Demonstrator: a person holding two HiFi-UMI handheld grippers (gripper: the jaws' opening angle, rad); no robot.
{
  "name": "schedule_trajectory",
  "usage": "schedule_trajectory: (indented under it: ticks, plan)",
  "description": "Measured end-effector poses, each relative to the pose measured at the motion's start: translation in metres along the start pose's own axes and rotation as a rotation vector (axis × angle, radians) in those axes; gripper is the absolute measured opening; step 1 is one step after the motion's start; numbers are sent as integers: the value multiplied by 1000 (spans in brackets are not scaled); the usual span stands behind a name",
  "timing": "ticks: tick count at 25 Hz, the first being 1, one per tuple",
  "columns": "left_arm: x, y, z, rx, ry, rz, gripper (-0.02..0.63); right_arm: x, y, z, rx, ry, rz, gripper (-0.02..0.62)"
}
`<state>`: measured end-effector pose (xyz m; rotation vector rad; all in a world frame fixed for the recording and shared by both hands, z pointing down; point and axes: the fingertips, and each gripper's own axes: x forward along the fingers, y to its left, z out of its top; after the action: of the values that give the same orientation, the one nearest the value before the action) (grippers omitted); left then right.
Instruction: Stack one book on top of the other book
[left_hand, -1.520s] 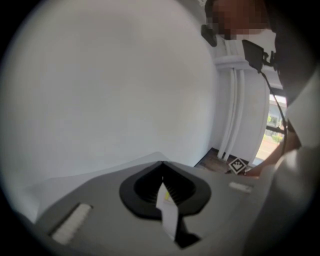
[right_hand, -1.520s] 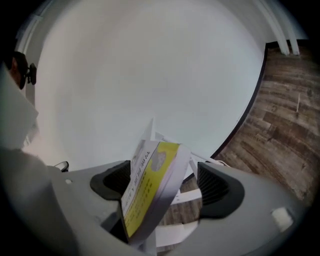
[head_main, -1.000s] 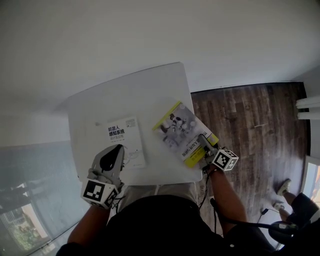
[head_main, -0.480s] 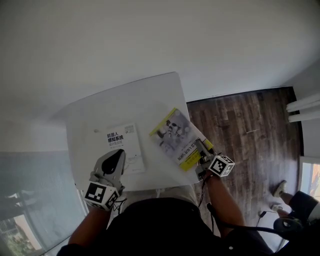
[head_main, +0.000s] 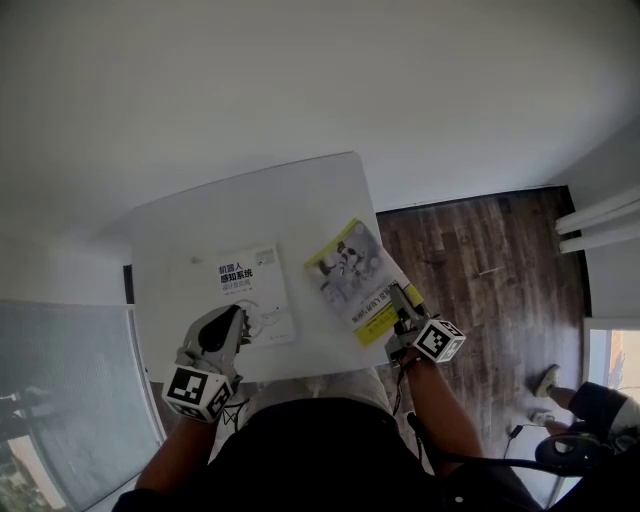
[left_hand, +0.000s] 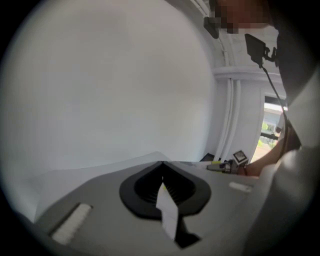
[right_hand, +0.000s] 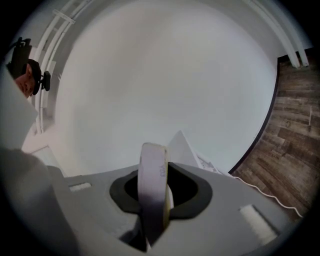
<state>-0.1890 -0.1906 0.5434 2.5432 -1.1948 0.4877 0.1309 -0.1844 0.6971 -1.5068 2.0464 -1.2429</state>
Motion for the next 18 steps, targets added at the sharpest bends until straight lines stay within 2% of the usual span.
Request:
schedule_trajectory:
  ticks: [10,18]
  plan:
    - [-24,23,-5,-15,-45,-12,3,-5,33,7,34,-95,4,75]
    - [-38,43,0,-16,-82,-17,3,-1,59,10,59,-133,27,78]
